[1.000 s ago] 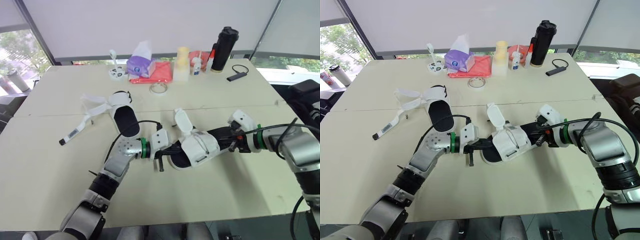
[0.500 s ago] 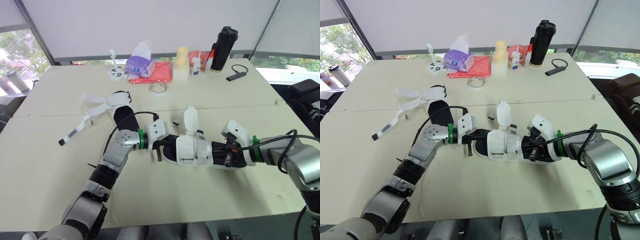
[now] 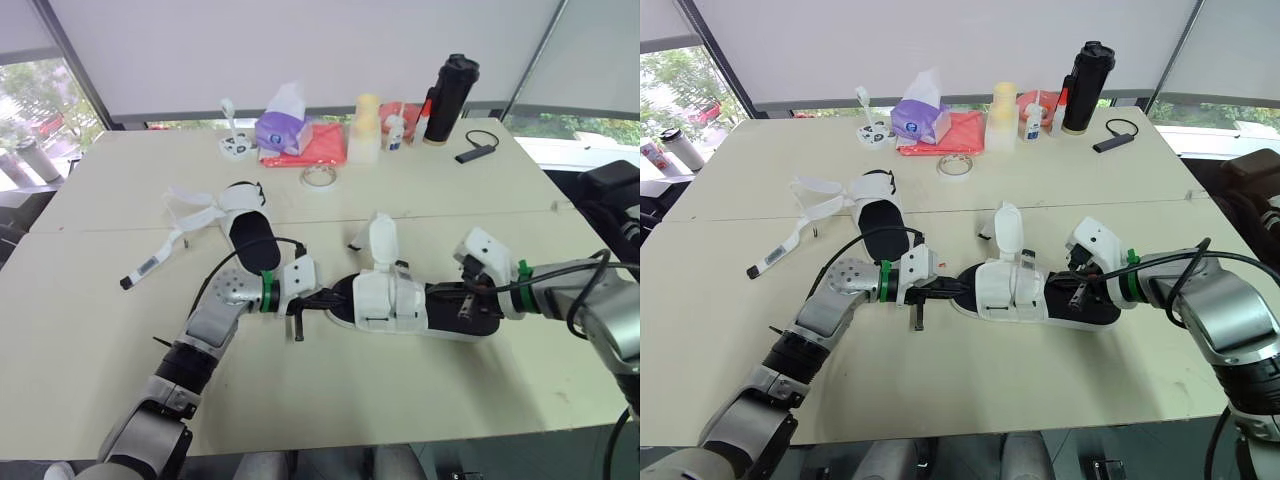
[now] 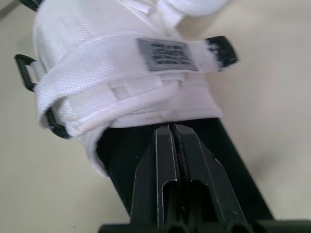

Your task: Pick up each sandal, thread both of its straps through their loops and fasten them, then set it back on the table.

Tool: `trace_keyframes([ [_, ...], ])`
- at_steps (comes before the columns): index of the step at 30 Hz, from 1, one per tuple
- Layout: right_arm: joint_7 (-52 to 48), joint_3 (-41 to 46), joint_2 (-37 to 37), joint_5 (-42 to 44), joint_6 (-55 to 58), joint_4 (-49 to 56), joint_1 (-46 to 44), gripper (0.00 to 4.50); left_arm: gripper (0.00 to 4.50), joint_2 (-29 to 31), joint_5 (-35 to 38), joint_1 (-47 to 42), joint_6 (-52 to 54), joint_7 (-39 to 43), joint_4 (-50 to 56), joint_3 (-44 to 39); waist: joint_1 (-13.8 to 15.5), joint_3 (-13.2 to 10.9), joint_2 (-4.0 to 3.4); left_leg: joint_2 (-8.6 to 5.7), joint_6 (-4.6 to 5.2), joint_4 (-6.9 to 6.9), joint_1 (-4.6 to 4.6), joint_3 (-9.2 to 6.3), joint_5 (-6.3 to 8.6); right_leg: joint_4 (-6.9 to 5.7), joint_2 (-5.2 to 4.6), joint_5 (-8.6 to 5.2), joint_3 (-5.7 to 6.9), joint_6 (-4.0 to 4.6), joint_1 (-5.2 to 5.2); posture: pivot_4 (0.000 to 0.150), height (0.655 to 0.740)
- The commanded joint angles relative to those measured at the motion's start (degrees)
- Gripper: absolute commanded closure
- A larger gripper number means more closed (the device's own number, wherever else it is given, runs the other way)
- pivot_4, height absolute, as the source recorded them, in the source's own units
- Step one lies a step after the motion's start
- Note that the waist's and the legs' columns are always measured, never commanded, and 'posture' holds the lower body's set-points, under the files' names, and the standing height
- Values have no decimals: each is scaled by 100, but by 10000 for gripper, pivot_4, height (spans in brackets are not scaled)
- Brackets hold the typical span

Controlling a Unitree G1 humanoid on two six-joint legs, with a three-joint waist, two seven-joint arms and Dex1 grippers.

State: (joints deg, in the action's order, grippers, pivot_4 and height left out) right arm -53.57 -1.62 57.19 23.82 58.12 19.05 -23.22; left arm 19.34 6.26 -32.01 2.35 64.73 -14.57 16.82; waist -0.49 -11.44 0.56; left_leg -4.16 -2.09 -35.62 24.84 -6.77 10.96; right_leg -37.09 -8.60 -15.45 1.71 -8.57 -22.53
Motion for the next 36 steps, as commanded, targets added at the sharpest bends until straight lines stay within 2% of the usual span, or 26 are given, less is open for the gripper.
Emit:
trace_keyframes([
  [1,-96,232,225,33,-151,31,-169,44623,45000,-42,68,-64,-20,-24,77,-25,-2,0,0,0,0,1,0,0,0,0,0,0,0,0,0,1500,7400],
  [6,-111,261,533,-167,-344,-397,-620,44623,45000,-179,131,-167,37,57,-2,-1,-6,0,-1,-1,0,-1,0,2,0,0,-1,0,0,0,0,1500,7400],
  [9,42,136,468,-302,-408,-707,-1039,44623,45000,-156,18,-198,50,119,-81,92,-25,0,-1,1,0,0,0,2,0,0,1,0,0,0,-2,1500,7400],
  [17,427,48,-577,-96,128,-1373,-2172,44623,45000,-137,-208,-250,-30,89,-334,263,-15,0,-1,0,0,3,0,0,0,0,-1,0,0,1,-3,1500,7400],
  [19,528,85,-1041,33,355,-1757,-2554,44623,45000,-148,-279,-252,-60,30,-407,303,-22,0,-1,-1,0,3,0,1,0,-1,-1,1,-1,1,-2,1500,7400],
  [23,565,85,-1501,100,575,-2435,-2984,44623,45000,-199,-339,-225,-143,-52,-500,328,-7,1,-2,-1,0,1,-1,-2,0,-5,1,2,0,2,-3,1500,7400],
  [26,505,150,-1684,184,662,-2828,-3168,36292,45000,-225,-333,-217,-177,-96,-524,327,0,1,-2,-5,0,-1,-1,-4,0,-3,-1,2,0,2,2,1500,7400],
  [28,550,110,-1755,122,638,-3143,-3308,27234,45000,-230,-339,-213,-196,-110,-526,331,-13,1,-2,-5,0,-1,-1,-3,0,-2,-1,3,0,1,2,1500,7400],
  [33,629,409,-1958,293,1091,-4200,-3838,701,45000,-241,-321,-220,-219,-154,-534,320,-34,2,-4,-4,0,-2,-1,-3,-1,-12,1,3,0,1,-3,1500,7400],
  [36,561,499,-2012,367,1318,-4701,-4029,232,45000,-259,-316,-220,-244,-185,-529,314,-24,3,-4,-5,0,-1,-1,-3,-1,-12,1,3,-1,1,-4,1500,7400],
])
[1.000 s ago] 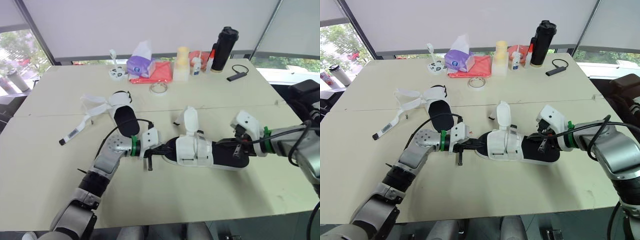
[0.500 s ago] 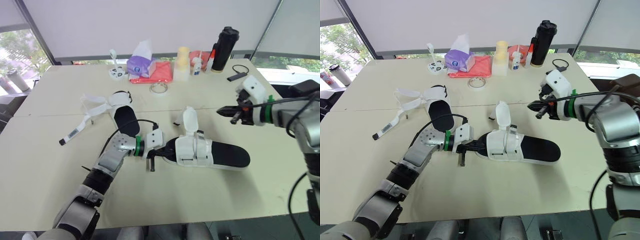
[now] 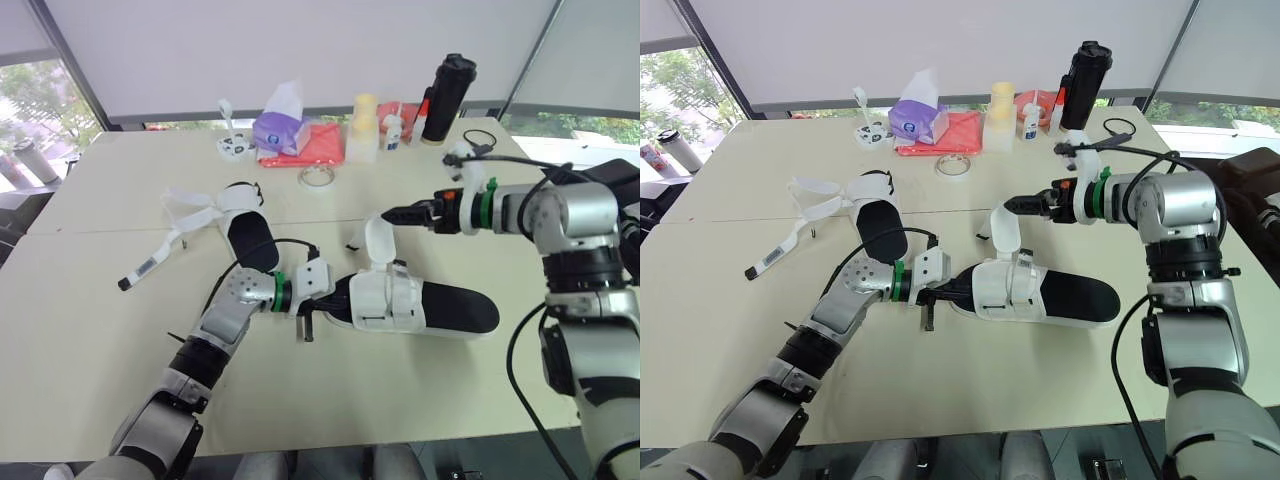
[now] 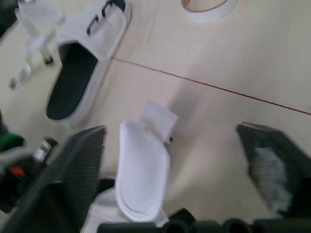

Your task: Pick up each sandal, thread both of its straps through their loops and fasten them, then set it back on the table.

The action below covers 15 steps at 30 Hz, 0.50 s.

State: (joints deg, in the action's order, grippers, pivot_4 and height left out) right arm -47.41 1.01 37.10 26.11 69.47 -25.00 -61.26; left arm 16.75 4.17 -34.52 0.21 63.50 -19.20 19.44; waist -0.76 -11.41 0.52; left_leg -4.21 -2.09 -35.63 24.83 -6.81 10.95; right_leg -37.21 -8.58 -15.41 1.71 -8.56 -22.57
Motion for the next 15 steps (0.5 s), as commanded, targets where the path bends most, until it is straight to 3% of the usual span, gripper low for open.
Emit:
trace_keyframes([
  [1,-93,247,-18,165,250,-397,-258,232,45000,-7,-107,32,-39,-72,-63,52,1,0,0,0,0,0,0,0,0,0,0,0,0,0,1,1500,7400],
  [15,-387,-51,-560,387,429,-308,113,232,45000,-33,-101,39,-36,-125,-27,58,-26,1,-2,-1,0,1,0,1,0,-6,0,0,-1,-1,-3,1500,7400],
])
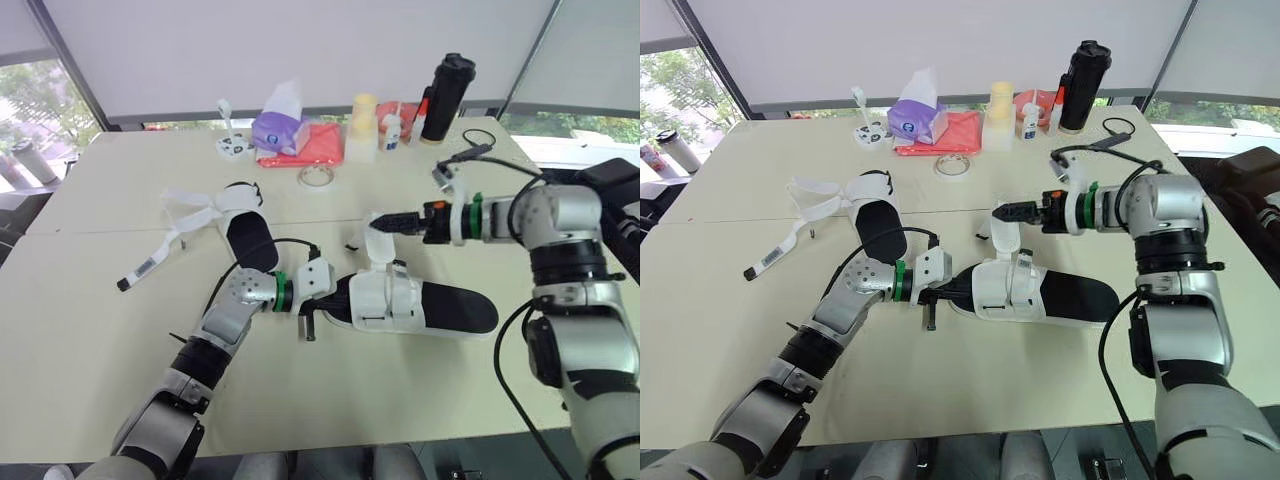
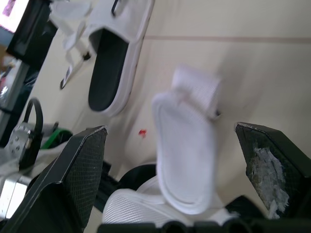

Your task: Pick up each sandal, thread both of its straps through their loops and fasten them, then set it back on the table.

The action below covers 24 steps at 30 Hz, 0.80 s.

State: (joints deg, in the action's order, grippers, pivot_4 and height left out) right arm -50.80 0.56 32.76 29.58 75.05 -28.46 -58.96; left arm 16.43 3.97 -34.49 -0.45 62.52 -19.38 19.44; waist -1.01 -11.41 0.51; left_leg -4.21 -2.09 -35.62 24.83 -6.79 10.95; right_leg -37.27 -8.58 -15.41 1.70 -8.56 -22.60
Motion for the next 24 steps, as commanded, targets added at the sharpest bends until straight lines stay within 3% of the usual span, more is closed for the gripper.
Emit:
trace_keyframes([
  [1,-68,-35,-185,27,-175,-28,-127,232,45000,-4,-81,32,32,-32,-5,58,0,0,0,0,0,-1,0,0,0,-1,0,0,0,0,-1,1500,7400],
  [10,-452,303,-399,306,-498,-489,-494,232,45000,12,-73,29,38,-72,15,15,-5,0,0,-1,0,-2,0,-1,0,-3,1,0,0,0,-2,1500,7400],
  [24,-410,1092,-470,791,-350,-381,-653,232,45000,-28,-72,37,-28,-125,7,18,-3,0,0,-1,-1,-2,0,0,0,-7,1,0,0,0,-3,1500,7400],
])
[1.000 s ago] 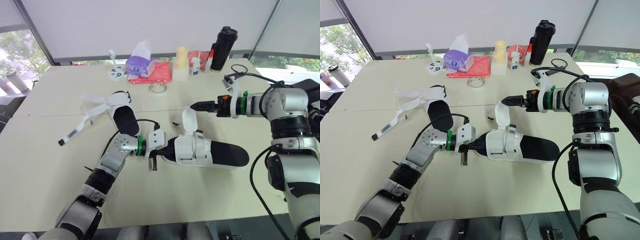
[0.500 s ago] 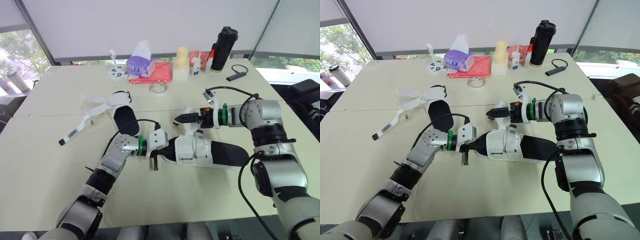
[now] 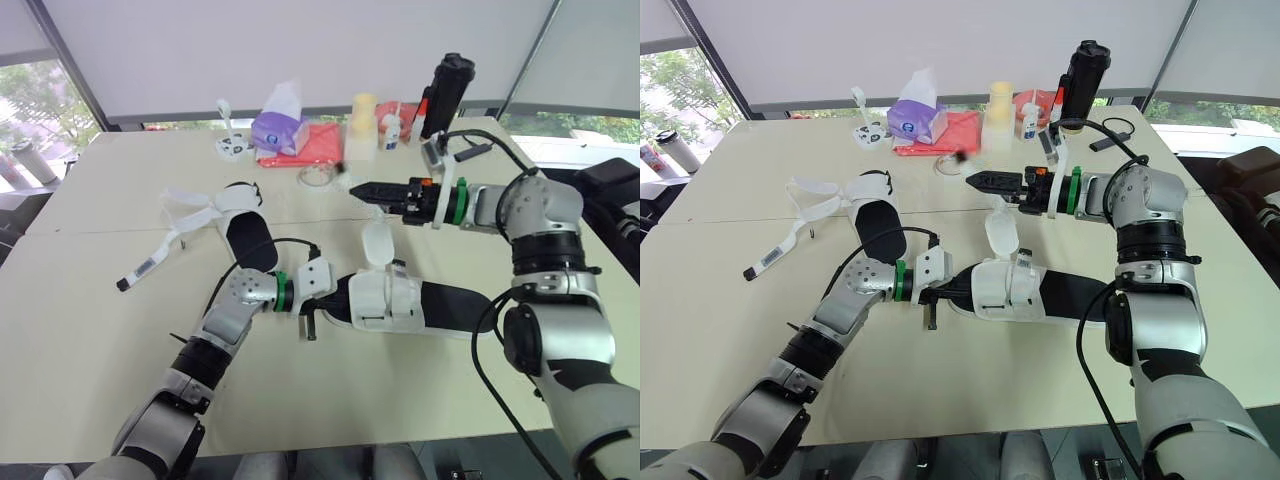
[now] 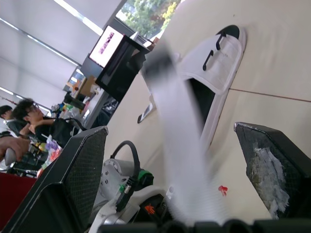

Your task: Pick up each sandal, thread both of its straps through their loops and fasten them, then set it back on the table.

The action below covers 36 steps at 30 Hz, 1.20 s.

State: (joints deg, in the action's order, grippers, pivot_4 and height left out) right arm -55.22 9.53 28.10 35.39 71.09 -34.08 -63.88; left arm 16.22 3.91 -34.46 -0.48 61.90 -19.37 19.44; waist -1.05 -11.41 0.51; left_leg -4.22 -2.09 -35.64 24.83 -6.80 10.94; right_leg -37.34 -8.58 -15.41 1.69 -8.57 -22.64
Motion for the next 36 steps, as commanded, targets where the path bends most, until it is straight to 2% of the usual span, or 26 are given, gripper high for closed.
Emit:
trace_keyframes([
  [1,47,208,-8,218,59,207,-151,232,45000,-14,-67,31,-32,-68,-2,19,0,0,0,0,0,0,0,0,0,0,0,0,0,0,0,1500,7400],
  [8,48,-141,65,46,-176,612,85,232,45000,-31,-77,19,-60,-91,-20,23,0,0,0,0,0,0,0,0,0,-1,0,0,-1,0,-1,1500,7400],
  [15,320,-599,406,-899,-1106,-293,-101,232,45000,-48,-98,24,-77,-98,-4,31,13,0,0,-1,-1,-2,0,1,0,-2,-1,0,-1,0,0,1500,7400],
  [21,83,-578,694,-962,-1064,-358,-128,232,45000,-58,-106,41,-76,-110,17,32,-7,0,0,0,0,1,0,3,0,-2,0,0,-3,0,-2,1500,7400],
  [27,-362,-971,1066,-667,-220,990,723,232,45000,-64,-121,75,-103,-115,10,42,5,0,0,0,0,2,0,1,0,1,-1,0,-2,0,-1,1500,7400],
  [36,-289,-979,976,-429,141,1550,1152,232,45000,-46,-133,91,-119,-114,23,45,7,1,-2,0,-1,-2,0,2,0,-1,-1,0,-3,0,0,1500,7400],
])
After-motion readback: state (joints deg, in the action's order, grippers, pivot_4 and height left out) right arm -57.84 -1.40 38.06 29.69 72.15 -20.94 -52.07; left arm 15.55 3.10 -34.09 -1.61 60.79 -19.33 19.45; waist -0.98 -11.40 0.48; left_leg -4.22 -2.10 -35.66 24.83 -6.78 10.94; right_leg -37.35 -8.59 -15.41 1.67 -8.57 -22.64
